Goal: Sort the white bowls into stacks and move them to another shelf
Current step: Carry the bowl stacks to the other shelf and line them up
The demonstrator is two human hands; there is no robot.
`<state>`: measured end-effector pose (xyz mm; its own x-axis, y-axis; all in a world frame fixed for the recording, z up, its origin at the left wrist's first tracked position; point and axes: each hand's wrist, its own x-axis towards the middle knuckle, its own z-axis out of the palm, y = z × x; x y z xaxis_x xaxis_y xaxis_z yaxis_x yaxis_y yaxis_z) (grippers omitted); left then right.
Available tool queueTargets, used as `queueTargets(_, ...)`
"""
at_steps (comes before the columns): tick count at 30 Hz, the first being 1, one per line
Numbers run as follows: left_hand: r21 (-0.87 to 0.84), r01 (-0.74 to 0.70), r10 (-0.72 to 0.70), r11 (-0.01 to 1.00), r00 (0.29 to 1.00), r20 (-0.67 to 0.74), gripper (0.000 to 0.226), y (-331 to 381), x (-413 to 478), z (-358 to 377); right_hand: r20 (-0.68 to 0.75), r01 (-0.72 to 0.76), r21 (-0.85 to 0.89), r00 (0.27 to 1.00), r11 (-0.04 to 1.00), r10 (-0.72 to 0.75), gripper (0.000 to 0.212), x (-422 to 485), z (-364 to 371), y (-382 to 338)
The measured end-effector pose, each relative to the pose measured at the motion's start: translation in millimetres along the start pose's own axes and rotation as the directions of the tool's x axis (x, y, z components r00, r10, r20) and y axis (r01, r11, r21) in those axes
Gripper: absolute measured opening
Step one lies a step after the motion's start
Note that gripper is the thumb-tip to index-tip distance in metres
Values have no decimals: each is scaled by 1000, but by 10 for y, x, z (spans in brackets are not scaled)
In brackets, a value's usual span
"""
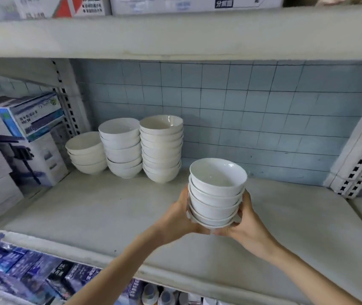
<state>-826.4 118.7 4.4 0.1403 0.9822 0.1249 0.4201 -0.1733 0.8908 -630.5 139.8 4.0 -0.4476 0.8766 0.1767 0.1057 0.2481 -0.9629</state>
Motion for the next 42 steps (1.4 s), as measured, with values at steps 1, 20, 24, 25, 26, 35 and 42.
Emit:
queueTargets(1,-2,2,-2,1000,1000,-4,121,-42,55,-35,5,-2,-2,1000,1000,2,102,73,10,18)
queueTargets(20,-123,-8,5,992,1000,-25,115,-454,571,-320,-6,-75,-136,997,988,75,117,784,128,225)
queueTargets(24,-160,-47,32,986,995,-96,106,-448,510,-293,-1,-94,-107,996,990,95,114,765,136,173)
queueTargets(25,-187,-58,38,981,994,-107,101,-440,478,-289,5,-97,-101,995,990,98,114,767,129,154)
queueTargets(26,-213,-71,48,974,992,-115,96,-433,444,-285,15,-98,-97,995,990,100,113,764,110,138)
queueTargets(35,-366,-87,-17,927,962,-273,74,-464,320,-33,-69,-112,70,991,991,117,107,758,135,46)
queueTargets(42,-441,-107,0,891,972,-236,69,-424,403,-65,-141,-68,90,987,994,80,96,832,177,78)
